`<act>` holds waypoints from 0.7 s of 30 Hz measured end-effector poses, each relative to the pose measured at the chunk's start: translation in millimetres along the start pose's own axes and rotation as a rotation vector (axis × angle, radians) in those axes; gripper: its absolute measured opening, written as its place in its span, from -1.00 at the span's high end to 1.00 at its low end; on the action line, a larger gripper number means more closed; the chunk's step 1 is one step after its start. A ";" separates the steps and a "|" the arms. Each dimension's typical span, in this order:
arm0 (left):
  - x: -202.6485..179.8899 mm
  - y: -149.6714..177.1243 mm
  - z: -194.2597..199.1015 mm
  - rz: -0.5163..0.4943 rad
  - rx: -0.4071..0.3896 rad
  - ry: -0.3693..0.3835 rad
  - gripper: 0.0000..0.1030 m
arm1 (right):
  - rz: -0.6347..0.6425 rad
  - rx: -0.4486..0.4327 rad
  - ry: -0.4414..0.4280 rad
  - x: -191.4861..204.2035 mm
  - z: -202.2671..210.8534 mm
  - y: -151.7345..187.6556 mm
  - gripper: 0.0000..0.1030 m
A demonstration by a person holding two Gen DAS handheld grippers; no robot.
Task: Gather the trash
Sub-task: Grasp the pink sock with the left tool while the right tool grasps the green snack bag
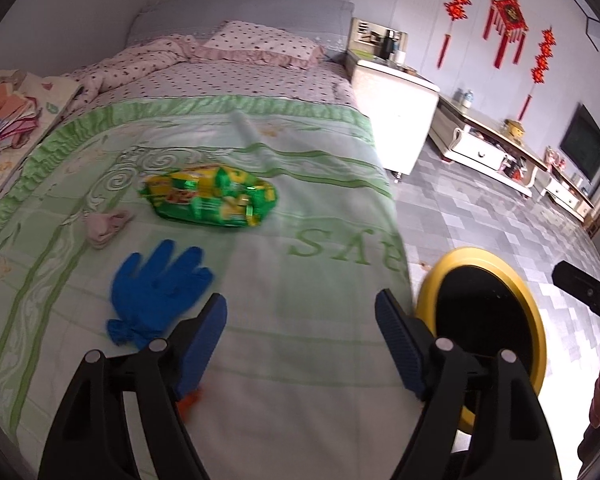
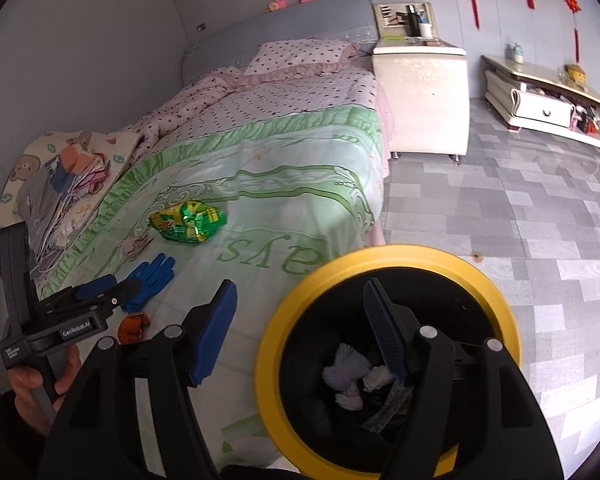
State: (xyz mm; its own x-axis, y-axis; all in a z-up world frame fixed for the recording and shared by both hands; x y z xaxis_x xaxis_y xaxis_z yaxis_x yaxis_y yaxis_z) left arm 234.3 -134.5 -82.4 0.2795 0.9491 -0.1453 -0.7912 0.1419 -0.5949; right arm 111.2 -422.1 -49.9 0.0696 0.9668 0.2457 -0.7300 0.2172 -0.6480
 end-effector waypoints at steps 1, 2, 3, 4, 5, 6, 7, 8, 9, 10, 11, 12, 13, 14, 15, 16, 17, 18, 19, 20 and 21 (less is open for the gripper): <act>8.8 -1.8 0.5 0.010 -0.003 -0.010 -0.44 | 0.014 0.001 -0.005 8.0 -4.5 -3.2 -0.25; 20.8 -4.4 0.8 0.024 -0.005 -0.023 -0.44 | 0.031 0.003 -0.010 16.8 -9.7 -6.3 -0.28; 31.4 -6.4 1.0 0.037 -0.007 -0.035 -0.44 | 0.041 0.005 -0.014 23.1 -13.7 -9.0 -0.29; 40.1 -7.9 1.0 0.048 -0.008 -0.042 -0.44 | 0.056 0.010 -0.020 31.6 -19.3 -11.7 -0.29; 53.0 -9.7 0.9 0.062 -0.010 -0.054 -0.44 | 0.067 0.014 -0.022 37.8 -23.5 -13.5 -0.29; 63.1 -11.6 0.8 0.072 -0.012 -0.067 -0.44 | 0.079 0.018 -0.027 45.9 -29.3 -15.7 -0.30; 70.9 -12.3 1.0 0.080 -0.014 -0.078 -0.45 | 0.093 0.022 -0.034 54.3 -35.5 -18.2 -0.31; 79.6 -13.5 -0.1 0.088 -0.014 -0.089 -0.45 | 0.106 0.025 -0.037 62.3 -41.9 -20.8 -0.32; 91.5 -14.5 -0.8 0.097 -0.016 -0.106 -0.45 | 0.116 0.028 -0.038 68.0 -47.5 -23.1 -0.33; 99.8 -15.6 -1.9 0.102 -0.017 -0.117 -0.45 | 0.132 0.032 -0.042 75.7 -55.0 -25.8 -0.34; 108.9 -16.8 -3.1 0.108 -0.015 -0.128 -0.45 | 0.144 0.035 -0.046 82.2 -61.0 -27.9 -0.35; 118.2 -18.9 -5.1 0.116 -0.014 -0.139 -0.45 | 0.157 0.039 -0.052 88.2 -67.7 -30.0 -0.37; 128.2 -20.5 -6.6 0.126 -0.011 -0.149 -0.45 | 0.168 0.042 -0.057 93.5 -73.0 -31.3 -0.39; 137.1 -21.7 -8.0 0.133 -0.010 -0.157 -0.45 | 0.183 0.045 -0.062 100.3 -80.2 -33.6 -0.41; 145.4 -23.2 -10.1 0.141 -0.008 -0.168 -0.45 | 0.194 0.046 -0.063 104.7 -85.3 -35.2 -0.42; 155.2 -24.7 -12.9 0.150 -0.007 -0.180 -0.45 | 0.211 0.048 -0.064 111.3 -93.0 -37.4 -0.43; 165.1 -26.6 -16.1 0.160 -0.004 -0.190 -0.45 | 0.226 0.050 -0.065 116.5 -99.4 -39.5 -0.45; 174.2 -28.6 -19.8 0.170 0.000 -0.199 -0.45 | 0.243 0.053 -0.069 123.0 -107.5 -41.8 -0.48; 179.9 -30.6 -23.2 0.178 0.003 -0.206 -0.45 | 0.260 0.056 -0.074 129.9 -116.6 -43.7 -0.51; 189.0 -32.7 -27.6 0.187 0.007 -0.213 -0.45 | 0.278 0.061 -0.076 136.5 -126.4 -45.3 -0.55; 194.4 -34.1 -31.1 0.192 0.010 -0.219 -0.45 | 0.290 0.066 -0.077 140.5 -133.8 -46.9 -0.56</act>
Point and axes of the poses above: each gripper's, at about its wrist camera, not at the fingertips, and z roughly against the way its jaws point, x to its left, y to its underside, the point moved 6 cm from there along -z, roughly the way its jaws point, and after that the axes turned 5 degrees about x, right-handed, at the moved point
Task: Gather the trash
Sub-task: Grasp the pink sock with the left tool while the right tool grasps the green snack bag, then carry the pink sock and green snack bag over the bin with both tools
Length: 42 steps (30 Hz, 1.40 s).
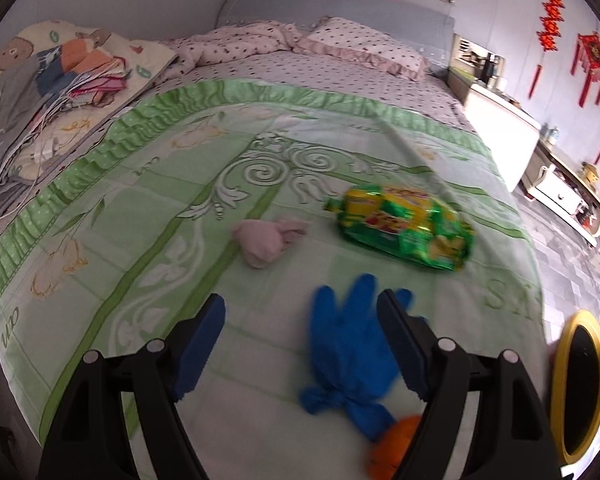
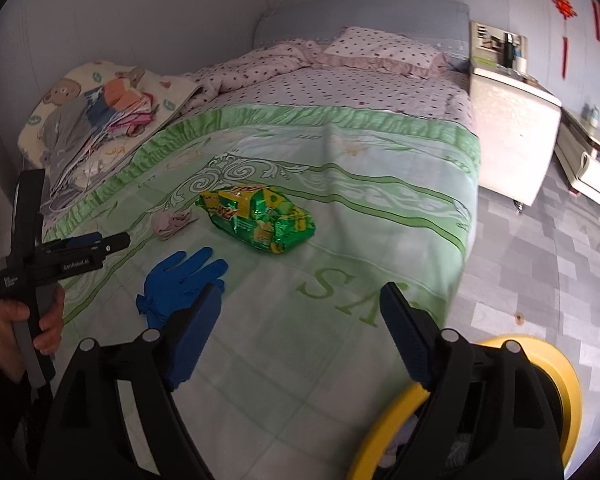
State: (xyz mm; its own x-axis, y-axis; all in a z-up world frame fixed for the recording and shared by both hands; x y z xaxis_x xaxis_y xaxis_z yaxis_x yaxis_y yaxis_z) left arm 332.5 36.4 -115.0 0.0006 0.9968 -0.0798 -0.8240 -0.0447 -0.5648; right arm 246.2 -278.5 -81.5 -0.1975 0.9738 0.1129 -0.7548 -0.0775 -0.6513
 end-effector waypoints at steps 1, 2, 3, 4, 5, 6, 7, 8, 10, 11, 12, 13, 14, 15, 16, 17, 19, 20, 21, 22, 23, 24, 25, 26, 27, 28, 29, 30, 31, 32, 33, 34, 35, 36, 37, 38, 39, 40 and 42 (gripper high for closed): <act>7.4 -3.4 -7.0 0.008 0.005 -0.010 -0.45 | 0.013 0.008 -0.002 3.7 -10.9 -3.6 -0.57; 12.7 -5.3 -12.6 0.016 0.008 -0.015 -0.45 | 0.023 0.016 -0.004 6.9 -20.3 -7.1 -0.60; 18.4 -8.0 -19.1 0.025 0.014 -0.020 -0.45 | 0.036 0.026 -0.006 11.1 -34.0 -12.2 -0.64; 24.7 -10.3 -26.9 0.035 0.022 -0.026 -0.45 | 0.044 0.030 -0.008 14.0 -42.9 -15.7 -0.66; 28.9 -12.2 -32.8 0.040 0.027 -0.032 -0.45 | 0.055 0.037 -0.013 16.8 -55.3 -20.6 -0.70; 33.0 -14.5 -39.1 0.044 0.032 -0.041 -0.45 | 0.062 0.041 -0.015 18.7 -63.0 -24.1 -0.75; 37.5 -17.2 -45.5 0.048 0.036 -0.049 -0.45 | 0.075 0.045 -0.016 21.7 -74.1 -28.9 -0.77; 40.6 -19.4 -50.0 0.052 0.038 -0.053 -0.45 | 0.086 0.046 -0.010 23.1 -83.4 -32.4 -0.80; 46.8 -25.2 -61.3 0.059 0.044 -0.062 -0.45 | 0.115 0.050 0.000 26.9 -103.5 -41.1 -0.81; 48.7 -26.9 -65.2 0.059 0.046 -0.066 -0.45 | 0.125 0.056 0.006 28.5 -114.2 -45.6 -0.82; 50.5 -30.4 -71.5 0.054 0.049 -0.078 -0.45 | 0.132 0.060 0.011 29.6 -123.5 -50.2 -0.82; 51.7 -33.0 -74.8 0.050 0.046 -0.089 -0.45 | 0.137 0.061 0.012 30.2 -130.4 -53.7 -0.82; 52.6 -35.9 -78.7 0.048 0.044 -0.093 -0.45 | 0.148 0.065 0.017 31.4 -139.9 -58.1 -0.83; 52.2 -37.2 -81.7 0.047 0.047 -0.084 -0.45 | 0.160 0.069 0.019 32.4 -148.4 -61.6 -0.83; 50.5 -38.7 -86.3 0.042 0.054 -0.072 -0.45 | 0.170 0.075 0.018 33.6 -155.9 -64.6 -0.83; 48.9 -39.9 -90.3 0.032 0.057 -0.071 -0.45 | 0.182 0.085 0.022 34.5 -166.4 -68.2 -0.84; 43.5 -41.8 -101.9 -0.002 0.067 -0.082 -0.46 | 0.190 0.098 0.032 35.1 -183.5 -74.2 -0.84; 41.7 -42.9 -107.8 -0.013 0.074 -0.083 -0.46 | 0.194 0.105 0.036 35.1 -191.7 -76.7 -0.84; 40.8 -44.2 -112.4 -0.019 0.080 -0.087 -0.46 | 0.199 0.111 0.037 36.0 -199.4 -78.3 -0.84; 40.8 -45.7 -121.0 -0.024 0.090 -0.093 -0.46 | 0.202 0.115 0.038 36.7 -205.3 -78.1 -0.84; 40.9 -46.5 -125.3 -0.023 0.094 -0.093 -0.46 | 0.206 0.120 0.043 37.0 -212.1 -79.1 -0.84; 40.5 -47.6 -130.9 -0.019 0.101 -0.087 -0.46 | 0.214 0.130 0.046 38.7 -221.5 -81.1 -0.83; 39.4 -49.4 -136.5 -0.016 0.106 -0.076 -0.46 | 0.217 0.134 0.045 40.5 -226.1 -80.8 -0.83; 38.2 -50.0 -140.0 -0.016 0.109 -0.070 -0.45 | 0.217 0.135 0.046 41.5 -230.6 -82.2 -0.78; 35.8 -50.4 -142.6 -0.021 0.108 -0.065 -0.32 | 0.213 0.138 0.042 41.7 -235.4 -83.7 -0.57; 32.0 -50.9 -144.9 -0.034 0.106 -0.061 -0.16 | 0.203 0.146 0.037 41.3 -240.1 -85.4 -0.49; 27.4 -50.4 -147.1 -0.051 0.107 -0.053 -0.06 | 0.193 0.145 0.033 40.9 -242.4 -86.9 -0.43; 22.9 -49.5 -148.5 -0.069 0.108 -0.050 0.10 | 0.183 0.146 0.028 40.4 -244.8 -88.0 -0.30; 20.1 -49.0 -148.9 -0.080 0.105 -0.054 0.19 | 0.179 0.149 0.027 41.2 -246.9 -88.9 -0.20; 16.0 -48.2 -148.4 -0.098 0.094 -0.067 0.23 | 0.178 0.150 0.028 41.2 -247.6 -88.6 -0.13; 14.1 -48.0 -148.0 -0.105 0.089 -0.068 0.29 | 0.180 0.151 0.026 41.2 -249.5 -89.0 -0.11; 12.9 -47.9 -148.2 -0.106 0.086 -0.067 0.32 | 0.182 0.153 0.026 42.4 -249.3 -87.1 -0.05; 12.5 -47.9 -147.9 -0.101 0.084 -0.061 0.34 | 0.183 0.155 0.028 42.4 -249.9 -86.3 0.05; 13.0 -47.9 -146.8 -0.098 0.081 -0.055 0.37 | 0.182 0.156 0.037 42.0 -250.3 -85.5 0.16; 13.4 -47.7 -145.6 -0.094 0.081 -0.048 0.40 | 0.181 0.158 0.041 42.1 -249.9 -84.0 0.25; 13.3 -47.3 -144.4 -0.092 0.080 -0.041 0.41 | 0.181 0.163 0.041 42.3 -250.2 -83.4 0.34; 12.8 -46.8 -143.3 -0.094 0.080 -0.039 0.43 | 0.180 0.163 0.046 42.8 -249.9 -82.3 0.37; 12.7 -46.4 -141.9 -0.095 0.079 -0.038 0.44 | 0.180 0.164 0.049 43.3 -249.2 -81.5 0.38; 12.8 -45.4 -139.3 -0.098 0.079 -0.035 0.44 | 0.170 0.161 0.039 43.5 -246.0 -81.0 0.41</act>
Point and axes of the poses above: each gripper's, at about its wrist camera, not at the fingertips, and z roughly against the way its jaws point, x to its left, y to its underside, the point moved 6 cm from there along -z, roughly the way its jaws point, and after that the axes turned 5 degrees about x, right-handed, at the moved point
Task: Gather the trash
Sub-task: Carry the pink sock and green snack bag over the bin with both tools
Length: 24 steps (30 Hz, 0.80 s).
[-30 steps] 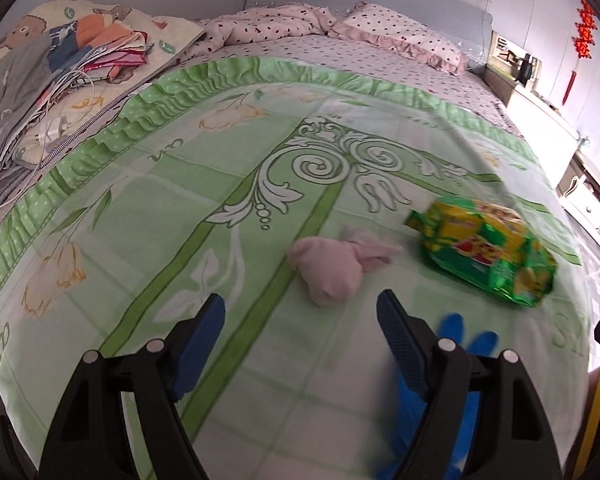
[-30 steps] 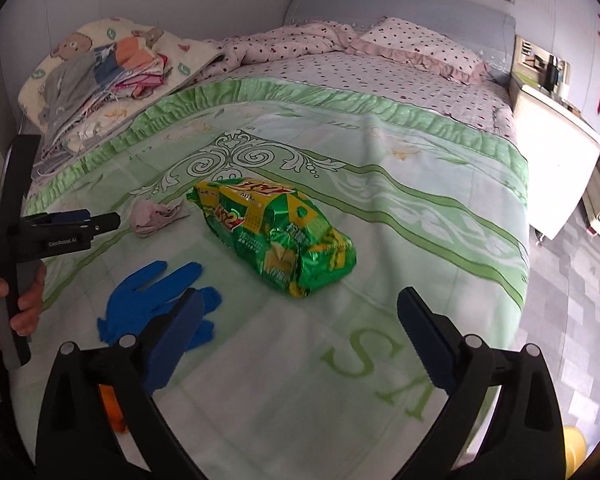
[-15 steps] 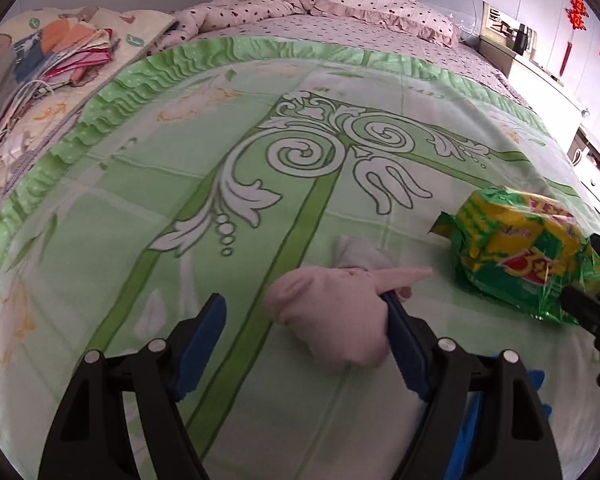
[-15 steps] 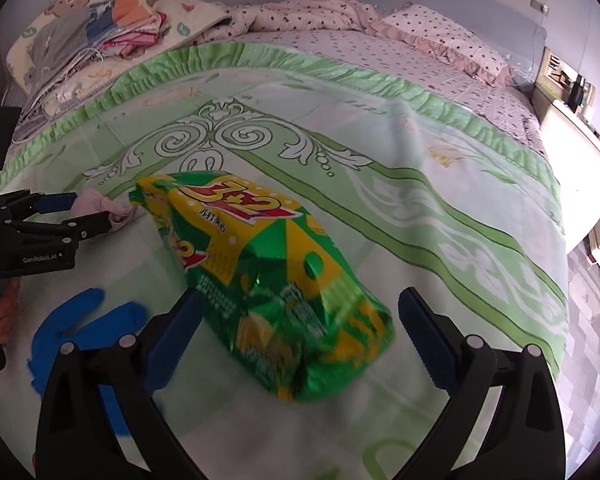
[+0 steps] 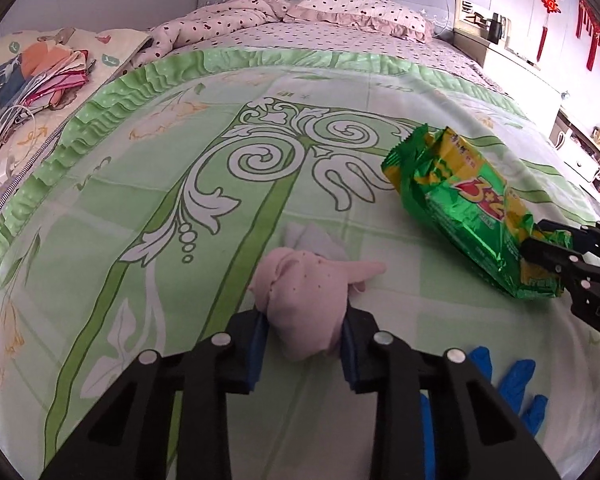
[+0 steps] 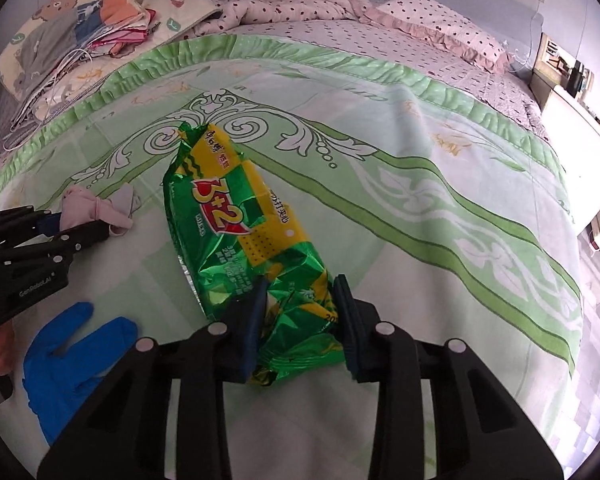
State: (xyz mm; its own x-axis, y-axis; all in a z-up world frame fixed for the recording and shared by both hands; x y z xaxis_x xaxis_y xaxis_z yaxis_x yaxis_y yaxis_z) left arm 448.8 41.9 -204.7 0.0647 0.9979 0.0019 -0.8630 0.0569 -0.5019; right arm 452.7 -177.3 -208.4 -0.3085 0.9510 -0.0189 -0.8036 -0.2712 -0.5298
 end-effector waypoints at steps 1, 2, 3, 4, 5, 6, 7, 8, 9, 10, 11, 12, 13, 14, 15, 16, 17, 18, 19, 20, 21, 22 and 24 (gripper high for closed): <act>0.7 0.8 2.3 0.002 -0.002 -0.002 0.44 | -0.009 -0.001 -0.008 -0.1 1.9 0.6 0.44; 1.4 1.6 4.4 0.005 -0.002 0.000 0.44 | -0.019 0.001 -0.019 -0.8 3.7 1.7 0.45; 2.5 1.9 7.2 0.010 -0.004 0.004 0.44 | -0.031 0.002 -0.028 -1.9 7.1 3.2 0.46; 3.8 2.2 11.1 0.016 -0.008 0.006 0.44 | -0.034 -0.001 -0.028 -1.7 10.7 4.4 0.46; 4.8 2.2 14.5 0.018 -0.011 0.008 0.44 | -0.031 -0.003 -0.029 -1.2 14.3 5.9 0.47; 5.9 2.5 18.6 0.021 -0.015 0.009 0.44 | -0.028 -0.006 -0.028 -0.9 19.3 8.1 0.47; 7.0 3.5 24.5 0.025 -0.020 0.011 0.44 | -0.031 -0.012 -0.029 -1.2 25.7 10.4 0.47; 7.8 4.4 27.9 0.027 -0.022 0.012 0.44 | -0.036 -0.016 -0.033 -1.3 31.4 12.3 0.47; 8.4 5.9 33.0 0.032 -0.024 0.015 0.44 | -0.046 -0.023 -0.038 -2.8 39.5 14.6 0.47; 8.6 8.4 39.6 0.034 -0.028 0.018 0.44 | -0.059 -0.031 -0.044 -4.5 48.8 17.1 0.47; 7.8 10.9 46.2 0.031 -0.033 0.020 0.44 | -0.072 -0.036 -0.051 -6.2 58.3 20.0 0.47; 7.3 12.9 51.0 0.029 -0.037 0.017 0.44 | -0.077 -0.041 -0.049 -7.5 65.8 22.5 0.47; 6.8 16.1 58.1 0.029 -0.044 0.014 0.45 | -0.081 -0.052 -0.039 -9.7 77.2 26.3 0.47; 5.9 18.3 63.7 0.031 -0.046 0.019 0.44 | -0.085 -0.059 -0.037 -10.6 86.1 29.5 0.47; 4.7 21.1 70.1 0.035 -0.049 0.027 0.45 | -0.091 -0.066 -0.038 -12.2 97.4 34.1 0.47; 2.5 24.7 79.3 0.037 -0.057 0.033 0.44 | -0.098 -0.073 -0.035 -13.9 109.3 39.3 0.47; 0.1 27.6 87.0 0.035 -0.064 0.036 0.44 | -0.106 -0.080 -0.032 -16.1 122.4 45.5 0.47; -2.5 30.5 94.8 0.033 -0.072 0.037 0.44 | -0.111 -0.085 -0.033 -17.8 131.1 49.7 0.47; -5.7 33.5 101.4 0.032 -0.077 0.041 0.45 | -0.117 -0.094 -0.030 -20.0 143.9 55.8 0.47; -9.0 36.1 108.1 0.030 -0.082 0.047 0.44 | -0.120 -0.101 -0.023 -21.9 153.5 60.8 0.47; -12.7 39.2 115.4 0.025 -0.088 0.053 0.44 | -0.125 -0.110 -0.014 -24.6 168.0 68.1 0.47; -17.1 42.6 123.6 0.019 -0.095 0.056 0.44 | -0.129 -0.116 -0.012 -26.5 177.8 73.4 0.47; -26.3 49.1 139.3 0.011 -0.106 0.066 0.44 | -0.139 -0.128 -0.001 -30.8 198.1 84.6 0.47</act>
Point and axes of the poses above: each gripper's, at about its wrist camera, not at the fingertips, and z roughly against the way its jaws point, x to its left, y to its underside, the point moved 6 cm from there along -z, roughly the way its jaws point, and after that the axes turned 5 degrees about x, right-handed, at the moved point
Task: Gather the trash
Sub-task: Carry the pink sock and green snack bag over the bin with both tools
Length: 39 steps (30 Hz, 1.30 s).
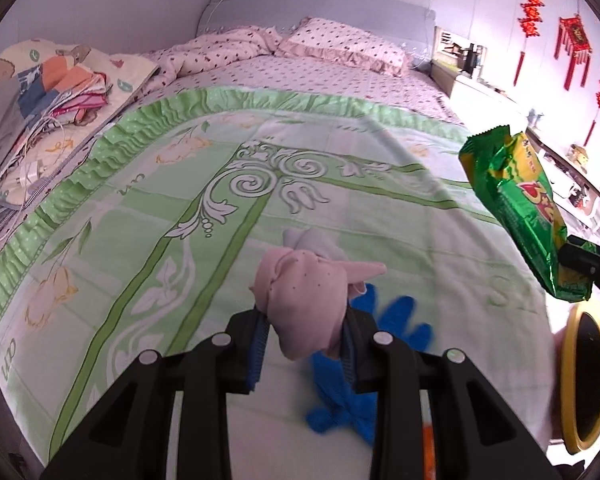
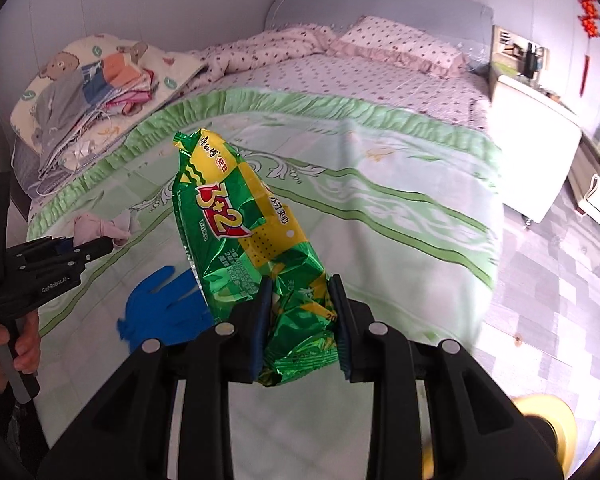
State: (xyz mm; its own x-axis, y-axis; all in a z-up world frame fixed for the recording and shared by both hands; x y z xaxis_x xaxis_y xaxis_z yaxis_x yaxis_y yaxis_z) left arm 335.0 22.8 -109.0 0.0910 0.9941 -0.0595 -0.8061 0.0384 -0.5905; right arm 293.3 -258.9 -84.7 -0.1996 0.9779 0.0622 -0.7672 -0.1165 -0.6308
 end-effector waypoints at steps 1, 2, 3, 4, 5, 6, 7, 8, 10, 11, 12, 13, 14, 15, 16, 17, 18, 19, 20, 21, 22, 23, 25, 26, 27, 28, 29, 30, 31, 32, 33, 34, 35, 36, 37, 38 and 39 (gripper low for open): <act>-3.4 2.2 6.2 -0.002 -0.004 0.005 0.44 | -0.005 -0.007 0.006 -2.6 11.4 4.5 0.47; -8.2 4.3 12.7 -0.007 -0.008 0.013 0.44 | -0.008 -0.011 0.009 -4.6 21.0 8.3 0.47; -15.2 7.2 21.6 -0.018 -0.013 0.018 0.44 | -0.013 -0.021 0.020 -8.4 35.4 14.2 0.47; -20.4 9.2 28.5 -0.026 -0.018 0.015 0.44 | -0.018 -0.028 0.028 -11.0 44.2 17.9 0.47; -24.1 10.2 33.7 -0.032 -0.022 0.016 0.44 | -0.025 -0.033 0.031 -14.1 53.4 22.0 0.47; -31.5 12.2 41.9 -0.041 -0.027 0.024 0.44 | -0.036 -0.043 0.034 -18.7 66.7 27.7 0.47; -37.4 13.9 48.5 -0.046 -0.031 0.032 0.44 | -0.042 -0.049 0.039 -21.4 74.7 31.5 0.47; -41.6 14.4 52.8 -0.050 -0.034 0.036 0.44 | -0.051 -0.056 0.043 -25.5 85.5 36.7 0.47; -56.8 17.7 69.6 -0.067 -0.053 0.056 0.44 | -0.067 -0.067 0.046 -32.5 103.0 46.0 0.47; -60.8 18.1 74.3 -0.073 -0.059 0.062 0.44 | -0.074 -0.071 0.049 -35.6 110.2 50.2 0.47; -67.8 20.0 80.2 -0.082 -0.065 0.070 0.44 | -0.080 -0.078 0.056 -40.5 121.4 56.8 0.47; -77.2 22.8 87.0 -0.093 -0.071 0.080 0.44 | -0.084 -0.083 0.063 -43.8 127.6 59.4 0.47; -82.6 24.0 90.2 -0.098 -0.073 0.087 0.44 | -0.089 -0.088 0.072 -48.1 137.7 65.5 0.46; -90.2 25.5 94.5 -0.104 -0.075 0.099 0.44 | -0.094 -0.093 0.076 -52.0 145.6 70.2 0.46; -98.8 27.6 99.4 -0.111 -0.079 0.114 0.44 | -0.100 -0.097 0.079 -55.9 151.4 73.5 0.46; -105.9 30.0 103.1 -0.117 -0.082 0.124 0.44 | -0.107 -0.101 0.083 -59.1 156.1 76.3 0.46; -113.5 32.2 106.7 -0.125 -0.086 0.135 0.44 | -0.114 -0.104 0.090 -63.6 163.4 81.1 0.46; -122.1 34.5 110.2 -0.134 -0.090 0.148 0.44 | -0.123 -0.109 0.096 -68.5 171.0 85.7 0.46; -129.5 36.9 113.1 -0.140 -0.091 0.161 0.44 | -0.132 -0.113 0.101 -73.6 178.1 90.1 0.46; -136.7 39.6 115.6 -0.146 -0.091 0.174 0.44 | -0.139 -0.115 0.108 -77.9 184.3 94.1 0.46; -144.7 42.4 118.0 -0.154 -0.090 0.186 0.44 | -0.146 -0.117 0.113 -81.8 188.3 96.2 0.46; -152.4 44.9 120.2 -0.162 -0.088 0.198 0.44 | -0.157 -0.120 0.118 -87.2 194.6 101.2 0.46; -164.2 49.2 123.0 -0.175 -0.088 0.215 0.44 | -0.172 -0.121 0.123 -94.7 201.3 107.3 0.46; -170.3 51.1 124.3 -0.180 -0.088 0.224 0.44 | -0.180 -0.124 0.128 -99.9 205.7 111.9 0.46; -178.5 53.2 125.8 -0.186 -0.085 0.239 0.44 | -0.186 -0.125 0.131 -103.6 207.6 114.6 0.46; -183.9 55.4 126.7 -0.191 -0.084 0.246 0.44 | -0.194 -0.124 0.136 -108.8 210.7 119.0 0.46; -189.5 57.0 127.4 -0.195 -0.083 0.252 0.44 | -0.200 -0.123 0.138 -114.2 212.2 121.5 0.46; -195.0 58.4 127.7 -0.199 -0.081 0.260 0.44 | -0.210 -0.124 0.143 -120.7 216.1 126.8 0.46; -201.5 60.0 127.6 -0.203 -0.077 0.270 0.44 | -0.217 -0.124 0.147 -125.1 218.1 129.9 0.45; -207.7 61.8 127.2 -0.207 -0.075 0.277 0.44 | -0.226 -0.122 0.150 -130.4 220.1 133.8 0.45; -211.7 63.8 126.7 -0.212 -0.073 0.281 0.44 | -0.234 -0.121 0.153 -133.5 221.5 136.6 0.45; -217.6 65.6 125.5 -0.218 -0.068 0.287 0.44 | -0.248 -0.120 0.158 -139.1 223.9 140.2 0.45; -223.7 67.6 124.5 -0.224 -0.064 0.294 0.44 | -0.255 -0.120 0.160 -142.8 224.4 142.3 0.45; -229.2 69.8 123.2 -0.227 -0.058 0.301 0.44 | -0.266 -0.120 0.164 -148.1 226.6 146.1 0.45; -233.5 71.2 122.3 -0.230 -0.054 0.305 0.44 | -0.275 -0.120 0.167 -153.6 228.4 150.0 0.45; -242.0 74.4 120.2 -0.237 -0.048 0.311 0.44 | -0.284 -0.117 0.170 -158.2 229.4 153.2 0.45; -248.1 76.9 118.6 -0.244 -0.043 0.315 0.44 | -0.297 -0.113 0.177 -165.1 231.2 158.4 0.45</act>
State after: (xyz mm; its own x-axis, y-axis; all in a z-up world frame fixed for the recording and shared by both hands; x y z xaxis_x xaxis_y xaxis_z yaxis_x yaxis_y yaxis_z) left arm 181.1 -208.8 -44.1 0.4567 0.8763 -0.1536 -0.7142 0.2582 -0.6506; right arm 63.8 -479.0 -16.0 0.1379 0.9823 0.1269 -0.7013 0.1873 -0.6878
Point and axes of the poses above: each gripper's, at about its wrist camera, not at the fingertips, and z roughly against the way its jaws point, x to its left, y to its underside, the point moved 6 cm from there along -z, roughly the way its jaws point, and after that the axes turned 5 degrees about x, right-handed, at the moved point
